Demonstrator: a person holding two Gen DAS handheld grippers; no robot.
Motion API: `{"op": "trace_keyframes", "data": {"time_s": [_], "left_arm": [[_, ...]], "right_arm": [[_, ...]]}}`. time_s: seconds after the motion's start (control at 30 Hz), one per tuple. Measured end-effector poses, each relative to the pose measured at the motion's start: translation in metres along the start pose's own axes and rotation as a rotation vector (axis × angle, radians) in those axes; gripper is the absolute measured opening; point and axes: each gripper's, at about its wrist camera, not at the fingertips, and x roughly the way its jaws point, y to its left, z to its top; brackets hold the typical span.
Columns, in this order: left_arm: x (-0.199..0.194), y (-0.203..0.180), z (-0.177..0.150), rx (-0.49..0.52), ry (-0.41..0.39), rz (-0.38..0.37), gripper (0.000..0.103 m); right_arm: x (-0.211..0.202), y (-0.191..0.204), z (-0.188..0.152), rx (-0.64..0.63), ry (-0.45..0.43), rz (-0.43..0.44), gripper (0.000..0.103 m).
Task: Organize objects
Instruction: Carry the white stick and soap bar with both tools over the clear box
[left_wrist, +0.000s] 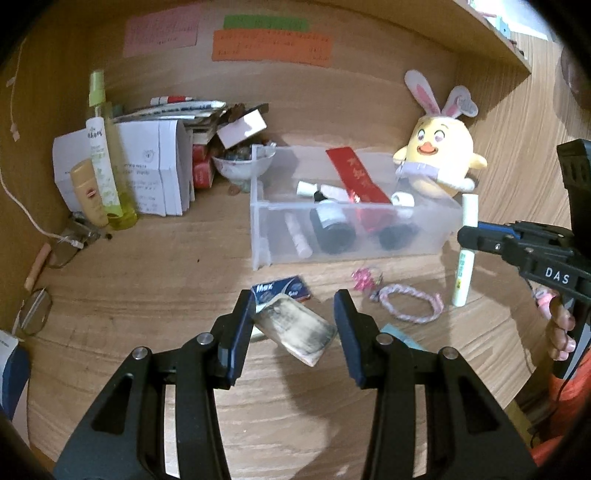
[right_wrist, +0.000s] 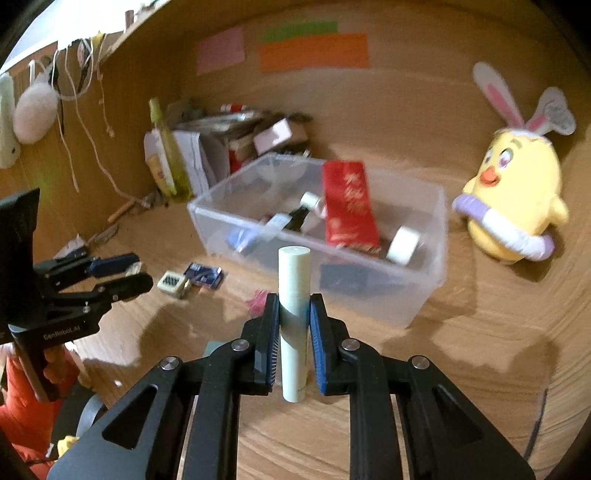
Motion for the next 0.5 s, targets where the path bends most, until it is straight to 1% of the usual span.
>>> {"op": "trace_keyframes", "data": {"time_s": [0.1,0.3,0.5], "left_arm": [[-0.003,-0.005,0.008,0.003,-0.019,-0.016,0.044],[-0.005,-0.012,0.026,0.001,-0.047,-0.02,0.044],[-0.001,-0.015,0.047,-0.007,-0.074,-0.023,0.044]], "right_arm": [[-0.009,-0.006,0.007,0.007,-0.035,-0.012,0.014],[-0.019,-0.016,0.021,0.016,-0.093,-0.018,0.014],[-0.017,-0.026,0.039,0.005,-0.123,-0.042,0.014]]}}
